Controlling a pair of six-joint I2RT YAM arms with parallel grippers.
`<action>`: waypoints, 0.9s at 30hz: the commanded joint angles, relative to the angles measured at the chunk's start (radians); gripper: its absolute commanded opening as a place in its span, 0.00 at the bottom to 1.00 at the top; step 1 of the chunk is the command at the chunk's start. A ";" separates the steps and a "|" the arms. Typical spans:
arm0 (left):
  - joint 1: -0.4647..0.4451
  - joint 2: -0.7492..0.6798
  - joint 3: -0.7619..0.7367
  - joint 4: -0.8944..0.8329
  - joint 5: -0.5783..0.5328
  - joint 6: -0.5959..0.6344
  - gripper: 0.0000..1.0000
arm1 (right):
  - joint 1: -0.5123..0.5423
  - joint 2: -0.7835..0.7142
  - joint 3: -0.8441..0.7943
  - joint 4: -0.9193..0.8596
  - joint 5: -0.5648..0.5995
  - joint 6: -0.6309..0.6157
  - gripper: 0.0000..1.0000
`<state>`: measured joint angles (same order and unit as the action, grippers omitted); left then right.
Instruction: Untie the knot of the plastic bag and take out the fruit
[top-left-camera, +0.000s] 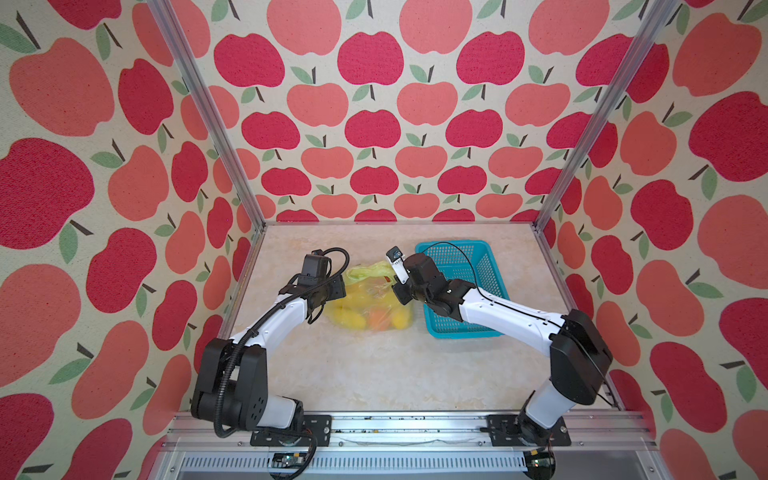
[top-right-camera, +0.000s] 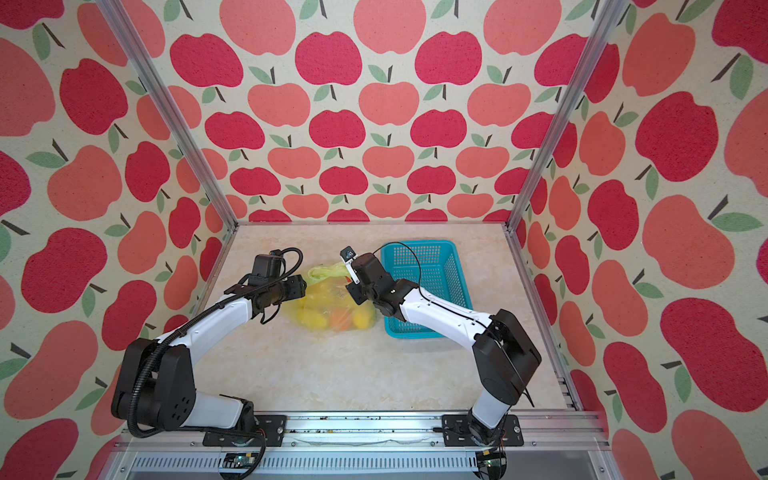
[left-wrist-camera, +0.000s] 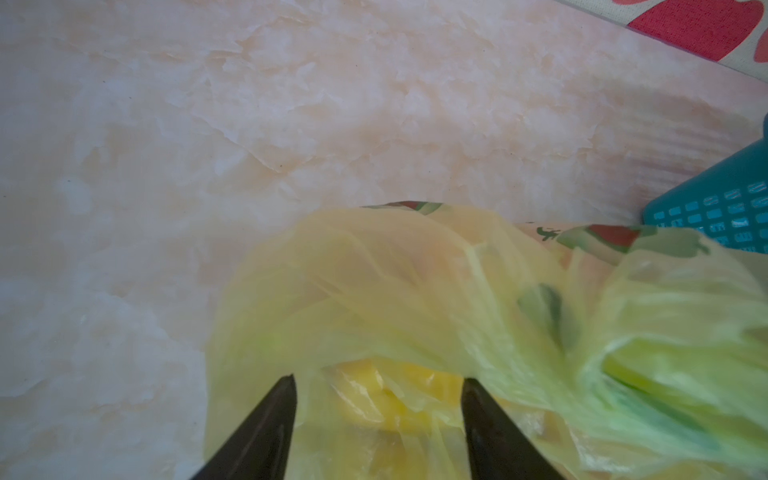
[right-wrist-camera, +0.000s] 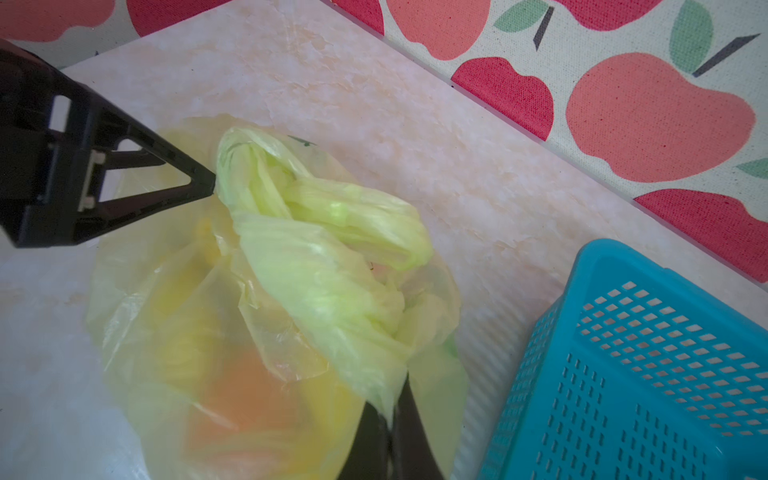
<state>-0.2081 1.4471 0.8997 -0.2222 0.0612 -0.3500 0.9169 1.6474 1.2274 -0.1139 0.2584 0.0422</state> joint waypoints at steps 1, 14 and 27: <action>0.036 0.028 0.034 0.032 0.017 -0.032 0.04 | -0.015 -0.064 -0.043 0.038 -0.021 0.049 0.02; -0.064 -0.168 -0.076 0.181 -0.060 0.091 0.74 | -0.062 -0.173 -0.131 0.054 -0.098 0.126 0.04; -0.142 -0.247 -0.324 0.572 0.060 0.322 0.99 | -0.065 -0.218 -0.148 0.080 -0.161 0.189 0.05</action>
<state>-0.3435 1.1652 0.5346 0.2775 0.0956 -0.0875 0.8562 1.4605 1.0821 -0.0669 0.1204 0.2050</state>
